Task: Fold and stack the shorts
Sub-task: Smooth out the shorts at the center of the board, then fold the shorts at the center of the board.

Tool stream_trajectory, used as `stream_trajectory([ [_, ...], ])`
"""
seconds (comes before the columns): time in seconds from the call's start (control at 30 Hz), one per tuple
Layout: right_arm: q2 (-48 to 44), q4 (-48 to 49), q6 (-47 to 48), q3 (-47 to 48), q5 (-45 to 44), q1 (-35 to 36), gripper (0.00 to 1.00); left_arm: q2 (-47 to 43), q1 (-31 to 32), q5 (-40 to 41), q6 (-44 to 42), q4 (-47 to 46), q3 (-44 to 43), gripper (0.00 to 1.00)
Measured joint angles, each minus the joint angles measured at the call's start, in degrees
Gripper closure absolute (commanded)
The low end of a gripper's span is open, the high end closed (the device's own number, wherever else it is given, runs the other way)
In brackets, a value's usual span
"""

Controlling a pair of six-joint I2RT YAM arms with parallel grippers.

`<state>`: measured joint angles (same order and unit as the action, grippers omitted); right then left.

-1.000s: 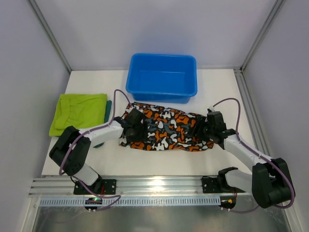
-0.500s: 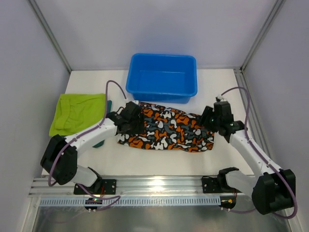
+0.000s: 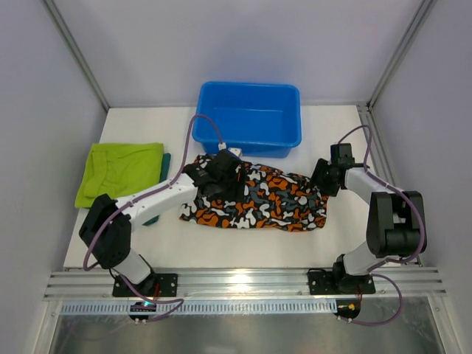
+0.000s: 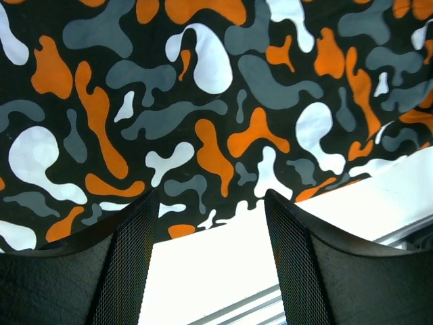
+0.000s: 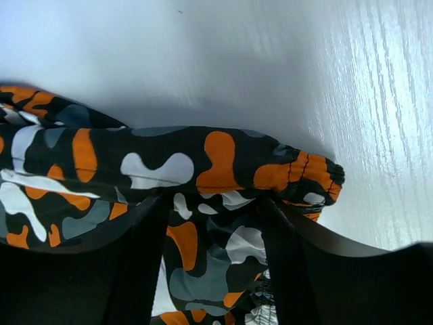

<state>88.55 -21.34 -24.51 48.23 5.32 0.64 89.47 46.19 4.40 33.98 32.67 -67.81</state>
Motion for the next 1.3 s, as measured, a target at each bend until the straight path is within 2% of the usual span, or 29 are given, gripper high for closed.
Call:
stream_trajectory([
  [0.17,-3.4,-1.2,2.1,0.9,1.6,0.0,0.34,1.6,-0.1,-0.9,-0.2,0.3,0.0,0.34],
  [0.27,-7.5,-4.9,2.7,2.8,1.7,-0.4,0.22,1.6,0.4,-1.4,-0.4,0.9,-1.3,0.34],
  [0.4,-12.0,-6.1,2.7,2.8,1.3,-2.3,0.21,1.6,2.7,-1.4,-1.0,2.0,-4.8,0.34],
  [0.6,-14.8,-3.4,-0.6,-9.7,2.9,-3.6,0.21,1.5,6.3,-3.0,-0.8,1.4,-5.8,0.32],
  [0.7,-15.5,-0.9,-2.8,-14.0,4.5,-2.6,0.21,1.0,6.8,-6.7,-1.5,-1.1,-3.8,0.30],
  [0.77,-16.1,2.6,-4.5,-15.7,5.2,-0.2,0.21,0.7,7.3,-9.1,-2.4,-3.3,-2.2,0.29],
  [0.83,-18.1,6.1,-7.1,-18.0,6.1,5.1,0.21,0.7,8.9,-9.9,-4.2,-5.1,-1.5,0.29],
  [0.97,-23.9,7.3,-10.7,-22.6,8.5,11.4,0.21,0.7,15.0,-9.5,-10.4,-8.5,-1.4,0.28],
  [1.07,-30.1,3.2,-11.7,-23.0,7.8,8.9,0.20,1.4,19.4,-8.7,-15.1,-10.3,-1.5,0.29],
  [1.13,-32.4,-0.3,-11.7,-20.7,7.9,4.6,0.19,2.4,21.7,-8.2,-18.3,-11.4,-1.7,0.28],
  [1.3,-27.7,-3.9,-9.7,-10.6,8.4,-6.2,0.19,7.7,24.6,-7.0,-25.9,-14.1,-3.8,0.28],
])
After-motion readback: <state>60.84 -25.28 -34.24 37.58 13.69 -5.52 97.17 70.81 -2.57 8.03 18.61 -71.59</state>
